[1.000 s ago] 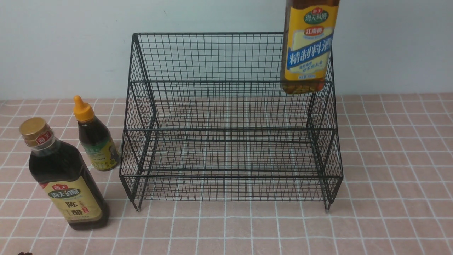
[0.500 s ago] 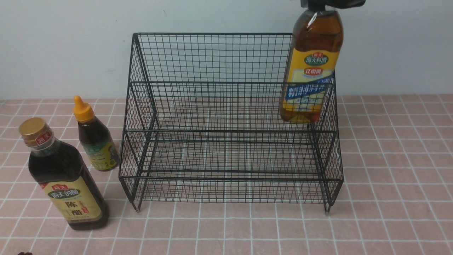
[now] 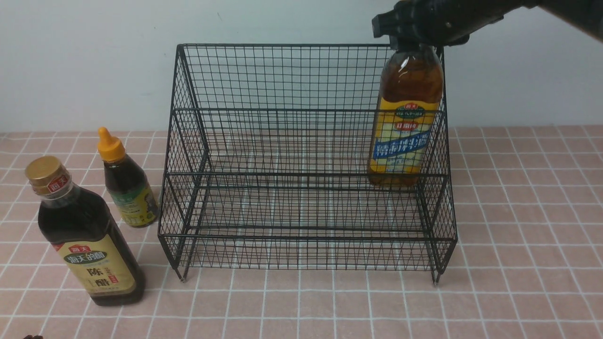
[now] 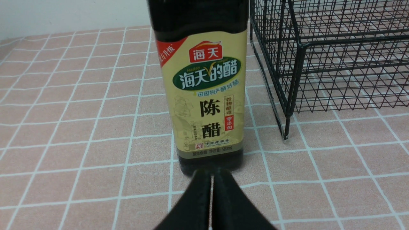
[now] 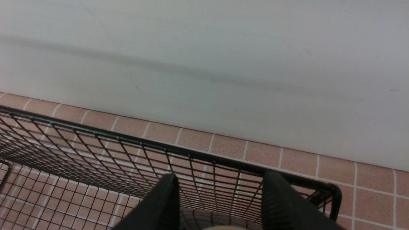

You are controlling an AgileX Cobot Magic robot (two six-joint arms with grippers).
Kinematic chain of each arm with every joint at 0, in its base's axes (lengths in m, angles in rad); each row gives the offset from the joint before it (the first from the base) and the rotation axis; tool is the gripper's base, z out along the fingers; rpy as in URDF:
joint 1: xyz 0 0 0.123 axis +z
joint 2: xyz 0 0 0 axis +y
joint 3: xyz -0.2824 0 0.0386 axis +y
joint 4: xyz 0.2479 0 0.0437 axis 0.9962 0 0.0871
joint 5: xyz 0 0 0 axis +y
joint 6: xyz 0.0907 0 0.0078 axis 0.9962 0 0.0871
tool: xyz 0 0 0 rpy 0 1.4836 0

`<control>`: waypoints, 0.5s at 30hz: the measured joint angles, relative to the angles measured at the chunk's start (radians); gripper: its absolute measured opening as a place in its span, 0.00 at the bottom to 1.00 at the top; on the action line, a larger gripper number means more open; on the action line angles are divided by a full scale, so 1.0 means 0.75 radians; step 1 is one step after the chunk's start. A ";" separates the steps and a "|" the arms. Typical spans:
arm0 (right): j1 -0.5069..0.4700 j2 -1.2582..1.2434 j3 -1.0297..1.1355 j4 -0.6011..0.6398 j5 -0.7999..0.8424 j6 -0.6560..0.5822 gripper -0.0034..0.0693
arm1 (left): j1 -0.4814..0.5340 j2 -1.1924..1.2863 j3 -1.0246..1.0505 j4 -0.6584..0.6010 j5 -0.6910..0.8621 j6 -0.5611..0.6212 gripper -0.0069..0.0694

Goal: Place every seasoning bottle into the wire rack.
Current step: Use the right arm to put the condiment bottle back on the shelf, then use the left arm to grab the condiment bottle closest to it

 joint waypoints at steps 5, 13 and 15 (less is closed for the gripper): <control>0.003 -0.041 -0.018 0.028 -0.027 0.002 0.70 | 0.000 0.000 0.000 0.000 0.000 0.000 0.08; 0.003 -0.283 -0.021 -0.016 0.052 -0.041 0.89 | 0.000 0.000 0.000 0.000 0.000 0.000 0.08; 0.003 -0.392 -0.025 -0.019 0.083 -0.059 0.86 | 0.000 0.000 0.000 0.000 0.000 0.000 0.08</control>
